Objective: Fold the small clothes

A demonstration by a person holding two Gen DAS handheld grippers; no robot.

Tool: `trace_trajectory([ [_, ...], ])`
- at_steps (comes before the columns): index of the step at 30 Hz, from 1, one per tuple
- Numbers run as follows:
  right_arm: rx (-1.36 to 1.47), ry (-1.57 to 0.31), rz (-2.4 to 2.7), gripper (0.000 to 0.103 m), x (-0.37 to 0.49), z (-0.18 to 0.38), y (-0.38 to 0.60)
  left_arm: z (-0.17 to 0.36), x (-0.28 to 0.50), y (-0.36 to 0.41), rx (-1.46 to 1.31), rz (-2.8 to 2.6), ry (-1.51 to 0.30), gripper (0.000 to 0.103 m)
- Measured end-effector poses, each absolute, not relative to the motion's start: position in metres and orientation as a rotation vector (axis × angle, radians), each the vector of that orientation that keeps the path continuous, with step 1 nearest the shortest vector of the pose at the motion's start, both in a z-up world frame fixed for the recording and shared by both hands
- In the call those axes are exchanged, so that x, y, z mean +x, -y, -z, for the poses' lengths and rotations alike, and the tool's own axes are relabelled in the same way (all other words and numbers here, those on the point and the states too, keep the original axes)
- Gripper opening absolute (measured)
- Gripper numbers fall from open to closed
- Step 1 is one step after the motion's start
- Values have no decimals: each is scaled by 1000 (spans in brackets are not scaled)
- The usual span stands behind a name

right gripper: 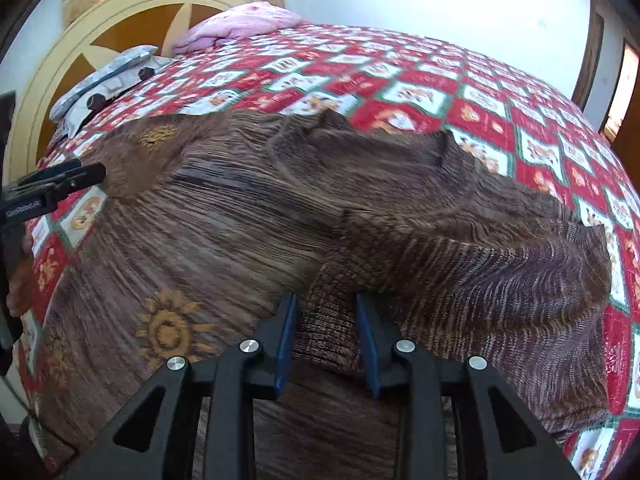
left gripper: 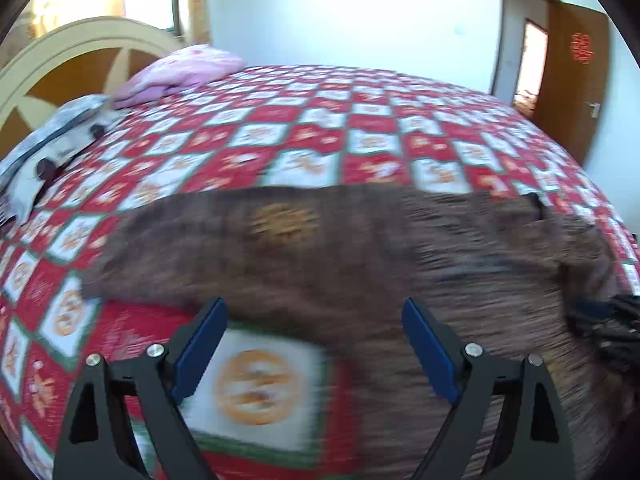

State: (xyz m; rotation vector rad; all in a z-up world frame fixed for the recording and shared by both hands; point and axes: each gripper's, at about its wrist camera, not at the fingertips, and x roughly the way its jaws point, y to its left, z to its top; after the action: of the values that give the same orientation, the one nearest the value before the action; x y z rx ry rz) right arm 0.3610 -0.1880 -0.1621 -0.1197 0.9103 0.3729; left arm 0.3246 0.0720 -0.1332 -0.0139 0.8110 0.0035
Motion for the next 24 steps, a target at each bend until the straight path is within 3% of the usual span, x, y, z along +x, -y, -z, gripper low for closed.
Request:
trace_trajectory([
  [7,29,-782,-237,34,356,137,220,152,331,-144,-81,-169,-848,92],
  [10,40,-900,-265,37,367,165,209,157,338,-164,-118,-221,-855,93],
  [15,-185,-797,-247,40,343,176,163,163,352,-195,-268,-252,-878,93],
  [24,-183,-787,-232,41,341,176,166,167,387,-199,-251,-338,-908,93],
])
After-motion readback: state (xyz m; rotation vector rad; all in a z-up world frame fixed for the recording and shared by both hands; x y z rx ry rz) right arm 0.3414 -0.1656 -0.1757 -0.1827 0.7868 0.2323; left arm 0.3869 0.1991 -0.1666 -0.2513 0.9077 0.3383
